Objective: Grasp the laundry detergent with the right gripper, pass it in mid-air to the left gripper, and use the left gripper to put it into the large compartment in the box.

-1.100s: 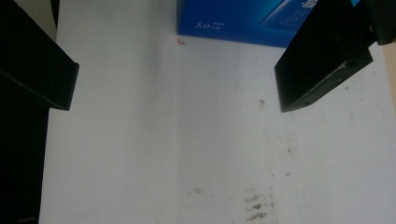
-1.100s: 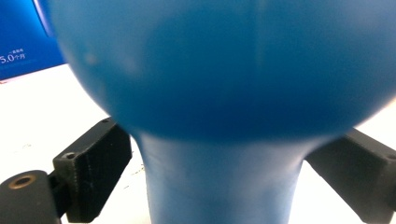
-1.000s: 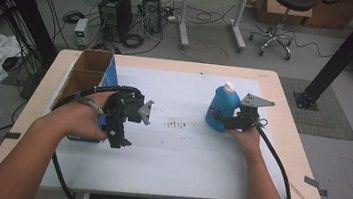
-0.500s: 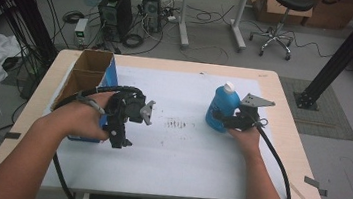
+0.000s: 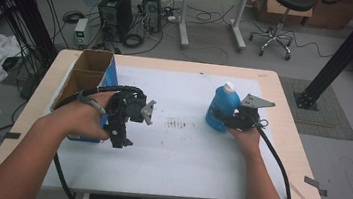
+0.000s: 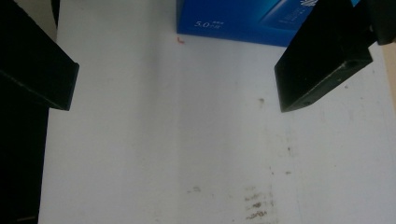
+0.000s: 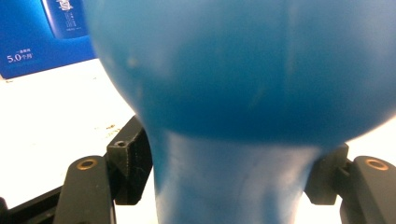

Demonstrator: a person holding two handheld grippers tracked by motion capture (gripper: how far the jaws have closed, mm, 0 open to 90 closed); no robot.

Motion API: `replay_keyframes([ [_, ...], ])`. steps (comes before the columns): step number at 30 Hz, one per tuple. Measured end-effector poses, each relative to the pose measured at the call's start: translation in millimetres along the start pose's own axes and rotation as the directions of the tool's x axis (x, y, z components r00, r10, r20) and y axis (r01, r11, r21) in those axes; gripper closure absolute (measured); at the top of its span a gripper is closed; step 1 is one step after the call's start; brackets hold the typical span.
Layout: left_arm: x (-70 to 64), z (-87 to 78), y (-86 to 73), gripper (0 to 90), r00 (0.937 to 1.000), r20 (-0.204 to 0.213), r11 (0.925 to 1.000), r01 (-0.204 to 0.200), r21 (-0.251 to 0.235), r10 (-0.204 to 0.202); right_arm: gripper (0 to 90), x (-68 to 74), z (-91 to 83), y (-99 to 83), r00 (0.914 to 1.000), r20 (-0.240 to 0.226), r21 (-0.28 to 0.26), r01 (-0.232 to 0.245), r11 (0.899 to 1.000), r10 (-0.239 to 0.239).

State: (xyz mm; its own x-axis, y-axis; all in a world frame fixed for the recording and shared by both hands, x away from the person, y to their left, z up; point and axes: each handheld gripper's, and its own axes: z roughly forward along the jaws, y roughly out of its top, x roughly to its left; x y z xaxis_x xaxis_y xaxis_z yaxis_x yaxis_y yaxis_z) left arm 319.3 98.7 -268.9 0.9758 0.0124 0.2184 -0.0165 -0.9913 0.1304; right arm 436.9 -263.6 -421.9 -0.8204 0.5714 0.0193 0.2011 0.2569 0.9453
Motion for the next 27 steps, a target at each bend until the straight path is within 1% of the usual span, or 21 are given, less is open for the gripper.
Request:
replay_keyframes([
  [3,-0.1,0.2,-0.4,0.1,1.0000,-0.001,1.0000,0.001,-0.001,-0.001,32.9,0.2,-0.5,0.2,1.0000,0.000,-0.002,0.002,1.000,-0.002],
  [6,0.0,-0.2,-0.6,0.1,1.0000,-0.001,1.0000,0.001,0.001,-0.001,36.4,0.2,-0.7,-0.4,0.9999,-0.015,-0.002,0.007,1.000,-0.007],
  [8,-0.1,-0.2,-0.9,0.1,1.0000,-0.001,1.0000,0.002,0.000,-0.002,36.3,0.3,-0.6,-0.6,0.9998,-0.016,-0.003,0.007,1.000,-0.007],
  [15,-0.1,0.3,-1.8,0.1,1.0000,-0.001,1.0000,0.006,0.001,-0.006,39.3,0.4,-0.4,-0.9,0.9999,-0.012,-0.006,0.009,1.000,-0.009],
  [17,0.0,0.4,-2.2,0.1,1.0000,-0.002,1.0000,0.005,0.002,-0.005,42.7,0.3,-0.7,-1.0,0.9999,-0.003,-0.006,0.010,1.000,-0.010],
  [21,0.1,0.5,-2.2,0.1,1.0000,-0.002,1.0000,0.004,0.001,-0.004,43.2,0.6,-0.9,-0.9,0.9998,0.002,-0.003,0.021,1.000,-0.021],
  [27,0.2,0.3,-0.6,0.1,1.0000,-0.003,1.0000,0.002,0.000,-0.002,45.4,0.4,-1.6,-0.7,0.9998,0.000,-0.005,0.018,1.000,-0.018],
])
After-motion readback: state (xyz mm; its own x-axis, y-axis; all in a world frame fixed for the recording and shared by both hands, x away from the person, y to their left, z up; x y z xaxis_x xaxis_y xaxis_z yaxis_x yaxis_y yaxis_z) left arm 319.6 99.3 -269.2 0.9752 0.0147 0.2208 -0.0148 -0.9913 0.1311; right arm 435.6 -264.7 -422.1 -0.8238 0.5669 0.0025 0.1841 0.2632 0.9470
